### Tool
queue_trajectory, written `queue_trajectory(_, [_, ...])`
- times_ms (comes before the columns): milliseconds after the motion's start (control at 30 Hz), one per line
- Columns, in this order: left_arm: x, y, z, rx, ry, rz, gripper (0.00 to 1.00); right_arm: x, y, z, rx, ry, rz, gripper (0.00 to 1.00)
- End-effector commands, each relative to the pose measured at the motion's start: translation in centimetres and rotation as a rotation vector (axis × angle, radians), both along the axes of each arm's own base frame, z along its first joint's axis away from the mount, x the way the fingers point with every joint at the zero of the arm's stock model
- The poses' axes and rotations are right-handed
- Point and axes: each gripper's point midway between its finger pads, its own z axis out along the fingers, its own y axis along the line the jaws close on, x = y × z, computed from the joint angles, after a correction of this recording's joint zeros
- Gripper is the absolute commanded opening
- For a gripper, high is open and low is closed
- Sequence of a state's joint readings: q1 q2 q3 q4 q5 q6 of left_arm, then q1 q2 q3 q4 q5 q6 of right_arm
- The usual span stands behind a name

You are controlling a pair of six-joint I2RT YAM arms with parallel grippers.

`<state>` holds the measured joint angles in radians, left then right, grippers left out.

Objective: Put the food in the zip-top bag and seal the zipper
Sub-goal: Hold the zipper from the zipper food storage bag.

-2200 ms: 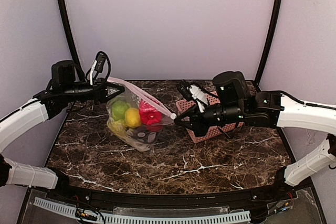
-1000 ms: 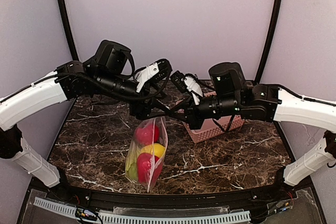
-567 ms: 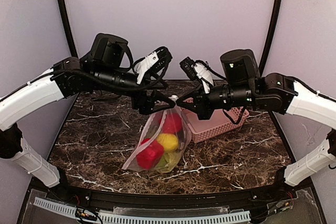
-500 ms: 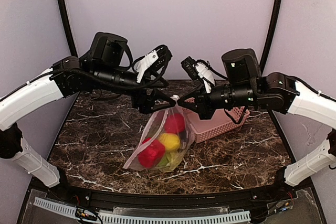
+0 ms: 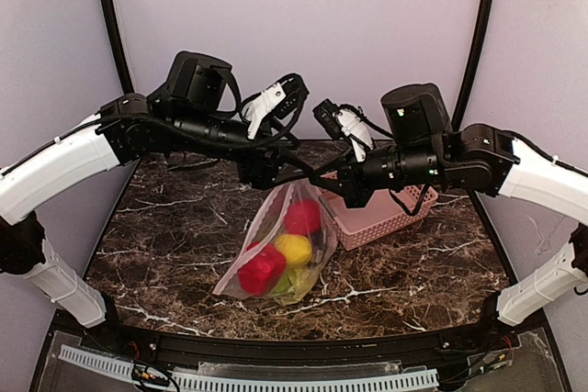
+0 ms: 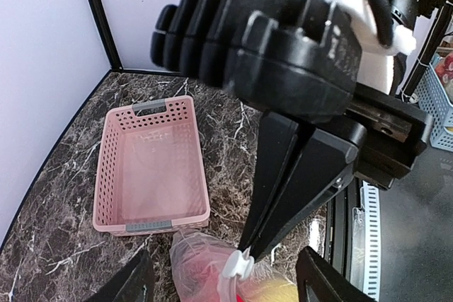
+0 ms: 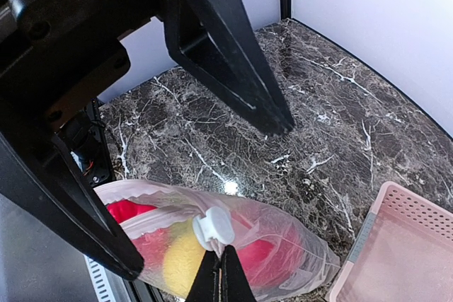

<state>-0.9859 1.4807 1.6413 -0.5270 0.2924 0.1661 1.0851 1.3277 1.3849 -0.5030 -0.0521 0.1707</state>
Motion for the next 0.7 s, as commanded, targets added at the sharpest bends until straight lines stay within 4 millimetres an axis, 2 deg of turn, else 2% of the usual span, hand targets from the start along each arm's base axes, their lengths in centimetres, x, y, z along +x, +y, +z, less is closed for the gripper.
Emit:
queue_trajectory(0, [0.4,0.0,-0.6,0.039,-0.016,0.010,0.66,0.5,0.7,3.2,0.095,-0.035,-0.007,0.00])
queue_trajectory(33, [0.4,-0.1,-0.7,0.044,-0.018,0.008,0.65,0.5,0.7,3.2,0.096,-0.034,-0.004,0.00])
queue_trajectory(133, [0.6,-0.2,-1.1,0.057,-0.022,0.013,0.51,0.4,0.8,3.2,0.100,-0.030,-0.001,0.00])
queue_trajectory(300, [0.5,-0.2,-1.3,0.058,-0.021,0.004,0.38,0.5,0.7,3.1,0.097,-0.033,-0.011,0.00])
queue_trajectory(433, [0.2,-0.2,-1.6,0.059,-0.010,-0.012,0.15,0.9,0.4,3.2,0.097,-0.037,-0.039,0.00])
queue_trajectory(500, [0.0,-0.2,-1.7,0.058,-0.008,-0.019,0.08,1.3,0.2,3.2,0.096,-0.039,-0.062,0.00])
queue_trajectory(667, [0.1,0.6,-2.0,0.075,-0.015,0.003,0.01,3.8,-1.6,2.8,0.059,-0.060,-0.235,0.00])
